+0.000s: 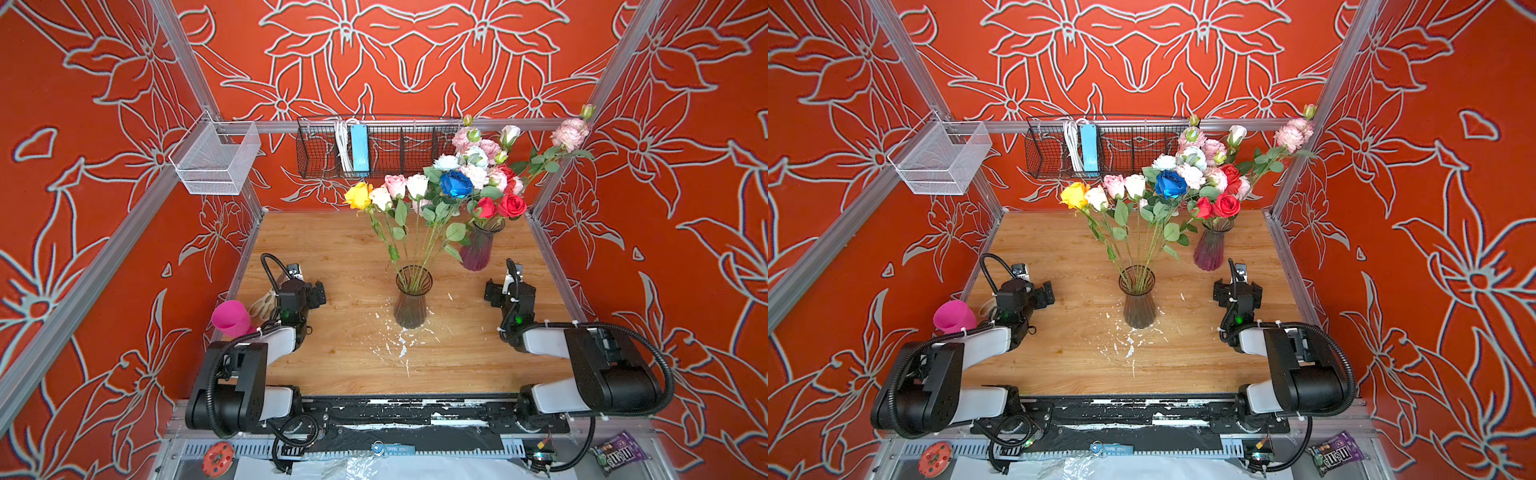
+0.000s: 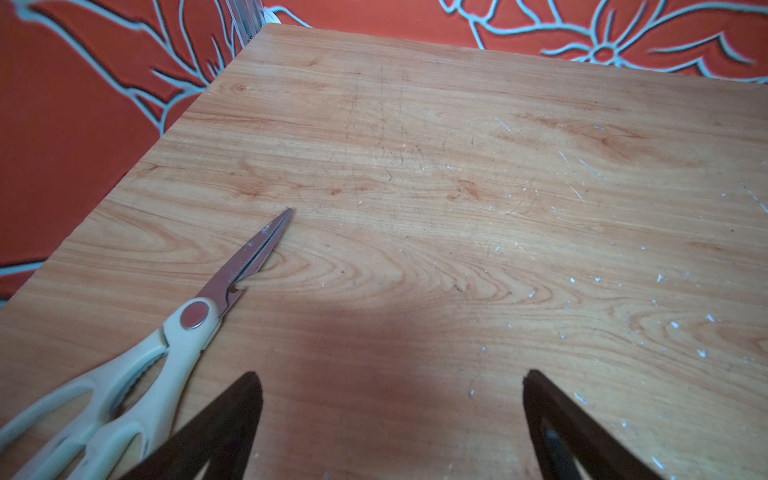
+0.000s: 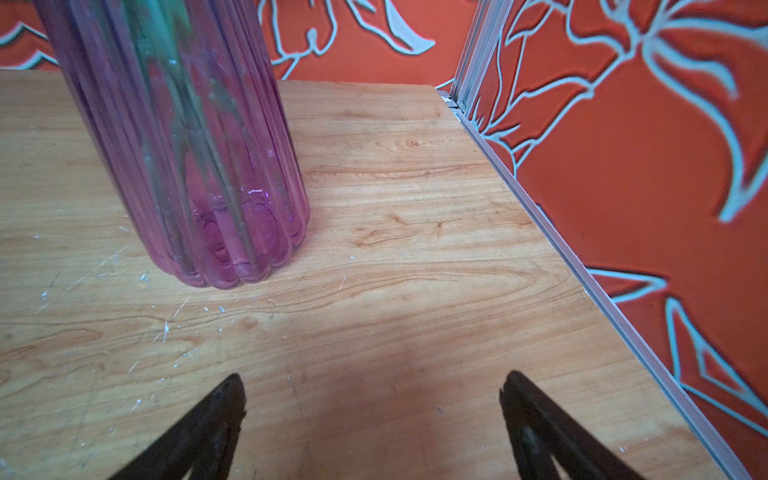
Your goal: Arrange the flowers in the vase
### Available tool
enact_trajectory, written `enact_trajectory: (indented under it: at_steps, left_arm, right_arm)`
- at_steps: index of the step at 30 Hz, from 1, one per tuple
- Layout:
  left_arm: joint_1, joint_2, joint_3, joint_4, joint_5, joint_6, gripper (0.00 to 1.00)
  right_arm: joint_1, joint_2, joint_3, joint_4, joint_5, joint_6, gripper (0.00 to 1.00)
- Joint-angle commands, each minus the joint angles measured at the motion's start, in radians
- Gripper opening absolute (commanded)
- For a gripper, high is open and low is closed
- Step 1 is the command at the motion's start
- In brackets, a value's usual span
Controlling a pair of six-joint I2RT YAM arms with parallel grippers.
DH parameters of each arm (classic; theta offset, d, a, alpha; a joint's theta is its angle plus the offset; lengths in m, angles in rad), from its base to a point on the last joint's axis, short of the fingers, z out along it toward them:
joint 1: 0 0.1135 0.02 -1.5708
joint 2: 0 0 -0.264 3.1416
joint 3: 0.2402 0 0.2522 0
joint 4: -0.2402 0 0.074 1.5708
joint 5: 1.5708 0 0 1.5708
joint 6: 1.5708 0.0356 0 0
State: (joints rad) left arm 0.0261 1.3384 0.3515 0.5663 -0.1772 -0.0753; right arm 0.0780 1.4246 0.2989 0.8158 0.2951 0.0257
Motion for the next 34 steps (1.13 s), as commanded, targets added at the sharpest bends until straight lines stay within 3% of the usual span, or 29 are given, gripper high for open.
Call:
enact_trajectory:
  at_steps: [1, 14, 34]
  left_arm:
    - [0.001, -0.001, 0.009, 0.009, 0.008, -0.004, 0.97]
    - [0.001, 0.015, 0.035, -0.015, 0.099, 0.041, 0.97]
    - [0.002, 0.013, 0.032, -0.016, 0.129, 0.052, 0.97]
  right_arm:
    - [0.005, -0.011, 0.012, 0.005, 0.008, -0.002, 0.97]
    - [0.006, -0.007, 0.015, 0.001, 0.012, -0.004, 0.97]
    - [0.008, -0.007, 0.017, -0.002, 0.013, -0.003, 0.97]
